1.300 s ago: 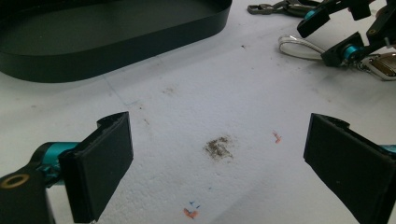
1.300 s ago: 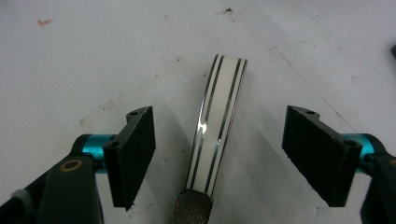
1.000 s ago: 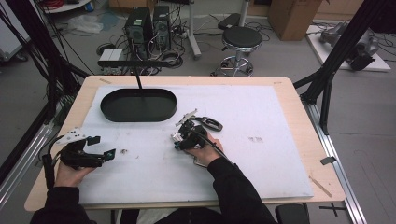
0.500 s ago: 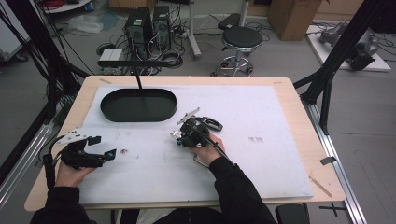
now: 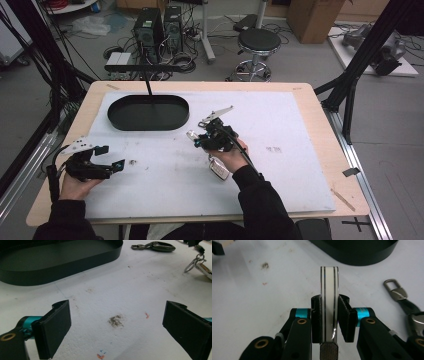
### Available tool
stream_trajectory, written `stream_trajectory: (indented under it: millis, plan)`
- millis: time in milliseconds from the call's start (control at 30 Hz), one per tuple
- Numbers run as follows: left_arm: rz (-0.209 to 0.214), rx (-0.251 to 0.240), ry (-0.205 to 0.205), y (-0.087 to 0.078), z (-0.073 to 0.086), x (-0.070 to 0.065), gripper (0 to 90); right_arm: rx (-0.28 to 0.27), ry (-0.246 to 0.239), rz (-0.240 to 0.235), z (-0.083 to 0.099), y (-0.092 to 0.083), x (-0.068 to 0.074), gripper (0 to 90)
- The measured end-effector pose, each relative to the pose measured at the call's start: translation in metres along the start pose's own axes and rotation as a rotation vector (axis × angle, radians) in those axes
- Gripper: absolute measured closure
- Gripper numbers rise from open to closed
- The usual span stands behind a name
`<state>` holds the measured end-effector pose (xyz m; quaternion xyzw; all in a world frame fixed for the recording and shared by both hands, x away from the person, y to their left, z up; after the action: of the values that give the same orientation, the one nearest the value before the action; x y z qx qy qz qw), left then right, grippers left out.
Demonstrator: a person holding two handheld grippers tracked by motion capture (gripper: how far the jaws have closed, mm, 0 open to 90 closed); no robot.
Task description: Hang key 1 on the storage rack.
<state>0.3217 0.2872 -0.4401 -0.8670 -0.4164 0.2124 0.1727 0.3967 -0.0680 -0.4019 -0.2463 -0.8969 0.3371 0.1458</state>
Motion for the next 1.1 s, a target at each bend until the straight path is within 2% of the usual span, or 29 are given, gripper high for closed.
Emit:
stream_trajectory:
  millis: [267,433,767,1100]
  plan:
    - [0.002,-0.003,0.000,0.000,0.000,0.000,8.7,-0.091,0.002,0.006,-0.029,-0.036,-0.009,75.0]
    - [0.003,-0.002,-0.001,0.000,0.000,0.000,8.7,-0.134,0.009,0.001,-0.045,-0.049,-0.013,75.0]
    - [0.007,-0.013,-0.006,0.000,-0.001,0.001,8.6,-0.164,0.004,-0.015,-0.070,-0.057,-0.013,74.9]
    - [0.013,-0.025,-0.012,-0.001,-0.002,0.002,8.6,-0.150,0.000,-0.031,-0.097,-0.045,-0.013,74.9]
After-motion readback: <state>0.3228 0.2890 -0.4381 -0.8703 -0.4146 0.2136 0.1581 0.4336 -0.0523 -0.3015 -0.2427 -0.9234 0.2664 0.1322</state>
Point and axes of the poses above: each handheld gripper's, and its own axes: y roughly forward along the jaws, z roughly out of its underside, x roughly to its left, the point moved 4 cm from there along y, roughly forward along the jaws, and after that the axes turned 5 degrees about -y, right-handed, at the moved point
